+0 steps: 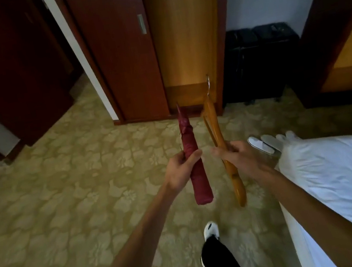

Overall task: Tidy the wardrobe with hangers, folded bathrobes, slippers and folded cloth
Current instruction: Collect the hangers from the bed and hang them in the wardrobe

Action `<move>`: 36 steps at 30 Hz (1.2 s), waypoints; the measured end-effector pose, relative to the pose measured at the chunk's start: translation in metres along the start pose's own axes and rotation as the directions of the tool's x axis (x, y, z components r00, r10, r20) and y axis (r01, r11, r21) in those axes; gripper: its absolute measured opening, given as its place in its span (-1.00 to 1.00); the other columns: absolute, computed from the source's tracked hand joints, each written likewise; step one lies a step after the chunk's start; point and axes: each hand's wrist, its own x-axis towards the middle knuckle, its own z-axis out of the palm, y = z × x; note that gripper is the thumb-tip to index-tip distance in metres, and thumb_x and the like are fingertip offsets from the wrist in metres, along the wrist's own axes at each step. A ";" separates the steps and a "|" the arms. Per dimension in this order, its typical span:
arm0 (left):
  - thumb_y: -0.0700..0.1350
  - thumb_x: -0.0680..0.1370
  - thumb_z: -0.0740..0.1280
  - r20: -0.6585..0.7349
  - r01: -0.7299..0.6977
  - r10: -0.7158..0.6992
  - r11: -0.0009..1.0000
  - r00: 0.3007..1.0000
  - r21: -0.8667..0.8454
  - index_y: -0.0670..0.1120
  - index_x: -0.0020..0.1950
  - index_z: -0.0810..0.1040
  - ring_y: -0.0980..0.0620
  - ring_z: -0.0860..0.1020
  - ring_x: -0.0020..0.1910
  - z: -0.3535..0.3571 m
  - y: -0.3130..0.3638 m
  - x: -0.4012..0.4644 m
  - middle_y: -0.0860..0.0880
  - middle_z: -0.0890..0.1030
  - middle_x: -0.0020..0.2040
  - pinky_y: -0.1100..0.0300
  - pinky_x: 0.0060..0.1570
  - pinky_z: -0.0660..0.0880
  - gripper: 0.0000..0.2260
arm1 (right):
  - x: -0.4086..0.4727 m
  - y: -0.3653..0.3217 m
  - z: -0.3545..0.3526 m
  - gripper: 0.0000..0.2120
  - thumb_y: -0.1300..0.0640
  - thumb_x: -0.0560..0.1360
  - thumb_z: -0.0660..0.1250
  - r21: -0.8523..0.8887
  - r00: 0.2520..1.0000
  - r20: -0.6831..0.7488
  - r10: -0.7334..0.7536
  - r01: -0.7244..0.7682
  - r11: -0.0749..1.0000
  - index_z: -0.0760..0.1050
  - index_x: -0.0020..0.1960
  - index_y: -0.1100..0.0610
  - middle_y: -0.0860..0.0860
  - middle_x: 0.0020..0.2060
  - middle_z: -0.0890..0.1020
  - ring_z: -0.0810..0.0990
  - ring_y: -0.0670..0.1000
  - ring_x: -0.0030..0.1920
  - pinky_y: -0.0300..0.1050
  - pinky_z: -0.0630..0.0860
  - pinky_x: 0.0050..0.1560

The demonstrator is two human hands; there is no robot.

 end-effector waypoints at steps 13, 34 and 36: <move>0.05 0.57 0.41 -0.095 -0.051 0.053 0.998 0.994 0.020 -0.16 -0.01 0.63 0.18 0.53 -0.37 -0.111 0.111 0.302 0.10 0.56 -0.33 0.31 -0.37 0.46 -0.74 | 0.346 -0.106 0.013 -0.74 -0.13 0.46 0.47 0.024 0.997 -0.029 -0.075 0.076 0.997 0.55 -0.32 -0.04 -0.24 -0.50 0.54 0.56 -0.21 -0.35 -0.28 0.44 -0.26; 0.13 0.56 0.39 0.037 -0.052 0.051 0.998 0.998 0.033 -0.16 0.14 0.64 0.11 0.62 -0.22 -0.231 0.216 0.813 -0.03 0.64 -0.12 0.22 -0.24 0.54 -0.63 | 0.835 -0.200 0.000 -0.63 -0.26 0.41 0.46 -0.087 0.981 -0.136 -0.138 0.127 0.988 0.69 -0.02 0.02 0.01 -0.06 0.73 0.68 -0.01 0.01 0.09 0.60 0.15; 0.15 0.56 0.40 0.068 -0.048 0.045 0.998 0.997 0.039 -0.12 0.11 0.65 0.10 0.59 -0.28 -0.225 0.226 0.852 -0.01 0.61 -0.19 0.19 -0.27 0.49 -0.64 | 0.866 -0.206 -0.015 -0.65 -0.24 0.42 0.45 -0.091 0.980 -0.156 -0.123 0.109 0.990 0.68 -0.01 0.02 0.00 -0.06 0.73 0.68 -0.03 0.00 0.01 0.62 0.08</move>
